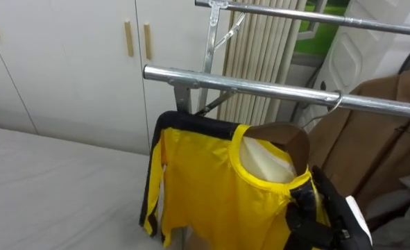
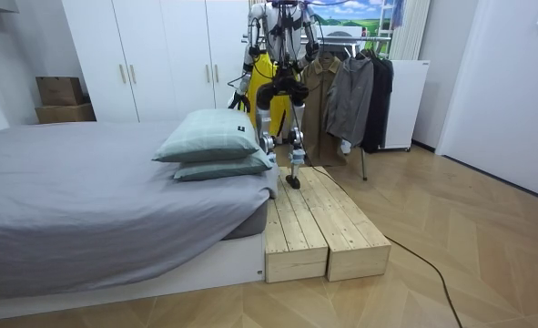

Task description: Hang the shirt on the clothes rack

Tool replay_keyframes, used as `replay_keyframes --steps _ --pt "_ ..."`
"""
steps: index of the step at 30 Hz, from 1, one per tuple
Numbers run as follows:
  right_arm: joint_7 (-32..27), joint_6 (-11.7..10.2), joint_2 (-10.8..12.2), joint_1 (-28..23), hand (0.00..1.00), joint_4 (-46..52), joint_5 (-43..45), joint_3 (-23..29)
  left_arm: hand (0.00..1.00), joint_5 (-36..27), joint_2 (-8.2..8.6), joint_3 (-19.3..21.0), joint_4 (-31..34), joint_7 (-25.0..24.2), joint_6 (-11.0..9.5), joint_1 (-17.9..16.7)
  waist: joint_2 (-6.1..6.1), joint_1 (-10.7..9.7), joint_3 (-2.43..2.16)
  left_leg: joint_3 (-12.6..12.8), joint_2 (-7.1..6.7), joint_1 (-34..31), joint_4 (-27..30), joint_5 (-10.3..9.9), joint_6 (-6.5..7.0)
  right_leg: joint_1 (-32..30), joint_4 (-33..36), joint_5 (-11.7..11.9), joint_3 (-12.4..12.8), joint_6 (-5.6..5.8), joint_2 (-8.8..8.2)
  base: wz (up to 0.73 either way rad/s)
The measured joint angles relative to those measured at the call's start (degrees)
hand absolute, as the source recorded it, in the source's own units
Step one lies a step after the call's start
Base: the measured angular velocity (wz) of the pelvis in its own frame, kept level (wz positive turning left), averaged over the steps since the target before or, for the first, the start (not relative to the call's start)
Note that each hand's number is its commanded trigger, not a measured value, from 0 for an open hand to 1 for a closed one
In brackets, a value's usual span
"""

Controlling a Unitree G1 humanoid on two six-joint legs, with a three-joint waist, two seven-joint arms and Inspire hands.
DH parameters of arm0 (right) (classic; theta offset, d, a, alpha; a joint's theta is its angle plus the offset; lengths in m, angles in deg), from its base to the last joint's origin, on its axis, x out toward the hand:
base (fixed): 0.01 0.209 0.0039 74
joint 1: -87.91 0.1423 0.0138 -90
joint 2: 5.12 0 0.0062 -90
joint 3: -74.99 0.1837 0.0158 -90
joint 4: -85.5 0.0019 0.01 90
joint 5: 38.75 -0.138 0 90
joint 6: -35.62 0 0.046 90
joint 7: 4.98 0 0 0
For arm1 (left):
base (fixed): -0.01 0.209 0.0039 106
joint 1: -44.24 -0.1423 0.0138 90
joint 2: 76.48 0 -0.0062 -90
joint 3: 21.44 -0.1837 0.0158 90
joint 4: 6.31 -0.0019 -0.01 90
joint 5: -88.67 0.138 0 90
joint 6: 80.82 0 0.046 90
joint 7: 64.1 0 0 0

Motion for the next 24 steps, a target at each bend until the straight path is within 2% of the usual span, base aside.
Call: replay_keyframes --steps 4,10,15,17,19,21,24 --pt "-0.9 -0.2 0.0 -0.6 0.00 -0.2 0.0 0.1 0.00 0.0 0.00 0.0 -0.6 0.4 0.0 -0.1 0.02 -0.2 0.02 0.0 0.00 0.8 -0.1 0.0 0.00 0.7 -0.3 -0.1 0.0 0.10 0.07 0.00" --pt "-1.6 -0.3 1.7 -1.1 0.00 -0.4 4.1 2.0 0.00 0.0 0.02 0.0 -0.4 0.9 0.0 -0.2 0.02 -0.3 0.02 0.1 0.01 0.8 -0.1 0.0 0.00 0.6 -0.2 -0.1 0.1 0.10 0.09 0.00" --pt "-4.5 -2.5 1.7 -1.9 0.00 -2.1 10.7 2.0 0.00 0.2 0.03 0.2 -0.5 1.8 -0.6 -0.4 0.03 -0.1 0.03 0.1 0.01 0.9 -0.1 0.0 0.00 0.6 -0.2 -0.1 0.1 0.10 0.10 0.00" --pt "-6.3 -2.8 1.6 -2.0 0.00 -2.9 14.6 2.4 0.00 0.5 0.02 0.6 -0.4 1.8 -1.2 -0.6 0.03 -0.2 0.03 0.1 0.01 0.9 -0.1 0.0 0.00 0.5 -0.2 -0.1 0.1 0.10 0.09 0.00" --pt "-8.0 -2.2 1.6 -2.3 0.00 -6.8 18.9 3.9 0.00 1.0 0.00 0.6 -0.4 1.8 -1.4 -0.6 0.05 -0.3 0.02 -0.1 -0.04 0.7 -0.2 0.0 0.00 0.6 -0.2 -0.1 0.1 0.11 0.04 0.05" --pt "-11.0 0.1 1.4 -5.1 0.00 -10.7 22.1 5.1 0.00 1.0 -0.01 0.6 0.0 1.8 -1.8 -1.2 0.41 -0.3 -0.06 0.0 -0.08 0.7 -0.4 0.0 0.00 0.5 -0.2 -0.1 0.2 0.16 0.09 -0.02" --pt "-13.0 2.2 0.3 -9.1 0.00 -15.6 26.8 5.4 0.00 1.3 -0.13 0.6 0.0 1.8 -1.7 -1.7 0.58 -0.2 -0.12 0.5 -0.06 0.8 -0.4 0.0 0.01 0.3 0.0 -0.1 1.4 0.17 0.30 -0.16"
